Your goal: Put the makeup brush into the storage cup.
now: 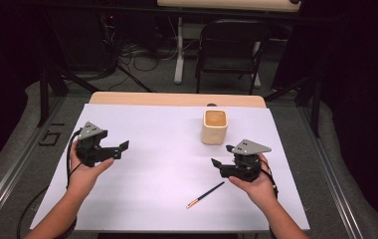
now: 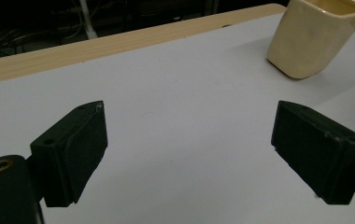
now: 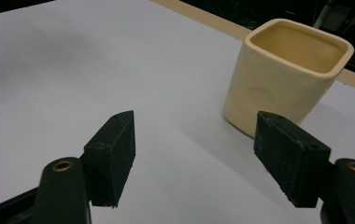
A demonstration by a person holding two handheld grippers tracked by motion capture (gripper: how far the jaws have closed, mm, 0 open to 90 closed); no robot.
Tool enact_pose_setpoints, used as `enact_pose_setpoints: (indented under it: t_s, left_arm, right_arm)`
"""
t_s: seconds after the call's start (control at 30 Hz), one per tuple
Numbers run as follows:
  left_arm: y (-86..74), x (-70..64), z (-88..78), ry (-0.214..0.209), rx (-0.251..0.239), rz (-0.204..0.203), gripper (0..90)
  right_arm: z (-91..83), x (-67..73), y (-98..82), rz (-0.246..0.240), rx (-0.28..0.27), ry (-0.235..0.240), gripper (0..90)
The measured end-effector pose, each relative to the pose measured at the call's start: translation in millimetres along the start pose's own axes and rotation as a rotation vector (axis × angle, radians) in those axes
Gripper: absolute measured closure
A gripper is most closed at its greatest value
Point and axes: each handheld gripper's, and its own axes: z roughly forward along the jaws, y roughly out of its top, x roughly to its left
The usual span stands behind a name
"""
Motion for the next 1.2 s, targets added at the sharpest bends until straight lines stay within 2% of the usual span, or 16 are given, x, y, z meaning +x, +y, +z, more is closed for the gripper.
enact_pose_setpoints:
  t_s: [0.3,0.43,0.5,0.63,0.67,0.73,0.8,0.9,0.97,1.0,1.03,1.07,1.1,1.2]
  left_arm:
    - [11.9,-0.7,8.0,0.009,0.008,-0.003,12.6]
    - [14.8,-1.4,10.8,0.008,0.017,-0.007,13.9]
    - [15.1,-1.5,11.2,0.01,0.022,-0.009,14.3]
    - [16.4,-1.3,13.3,0.009,0.04,-0.013,14.8]
    - [16.7,-1.2,13.7,0.011,0.047,-0.014,14.9]
    - [17.0,-0.7,14.3,0.012,0.058,-0.015,14.9]
    - [17.7,0.0,15.1,0.013,0.074,-0.016,15.0]
    - [18.3,0.4,15.7,0.013,0.084,-0.02,15.0]
    - [19.0,0.3,16.7,0.018,0.104,-0.02,15.1]
    - [19.5,0.4,17.1,0.019,0.117,-0.018,15.1]
    - [20.3,0.3,18.1,0.018,0.135,-0.015,15.1]
    - [20.3,0.3,18.1,0.018,0.135,-0.015,15.2]
    - [20.5,0.1,18.7,0.017,0.144,-0.018,15.2]
    - [21.0,0.6,20.5,0.017,0.183,-0.02,15.3]
  right_arm:
    - [4.6,2.5,10.4,-0.054,0.059,0.031,32.2]
    - [9.5,5.9,15.4,-0.09,0.122,0.056,33.8]
    - [10.4,6.9,16.3,-0.102,0.134,0.059,34.0]
    - [15.4,11.8,19.2,-0.16,0.187,0.084,35.7]
    - [18.1,14.3,19.5,-0.182,0.209,0.103,36.7]
    - [18.8,15.1,19.9,-0.196,0.224,0.108,36.7]
    - [22.4,19.3,20.3,-0.235,0.264,0.124,36.7]
    - [24.9,22.3,20.4,-0.258,0.29,0.144,37.1]
    - [29.3,26.3,20.2,-0.308,0.326,0.162,37.5]
    - [29.3,26.3,20.2,-0.308,0.326,0.162,37.5]
    - [31.8,28.6,20.3,-0.332,0.352,0.168,37.7]
    - [31.8,28.6,20.3,-0.332,0.352,0.168,37.7]
    - [34.1,30.6,20.5,-0.358,0.373,0.177,37.8]
    - [36.6,32.8,20.6,-0.377,0.396,0.184,38.6]
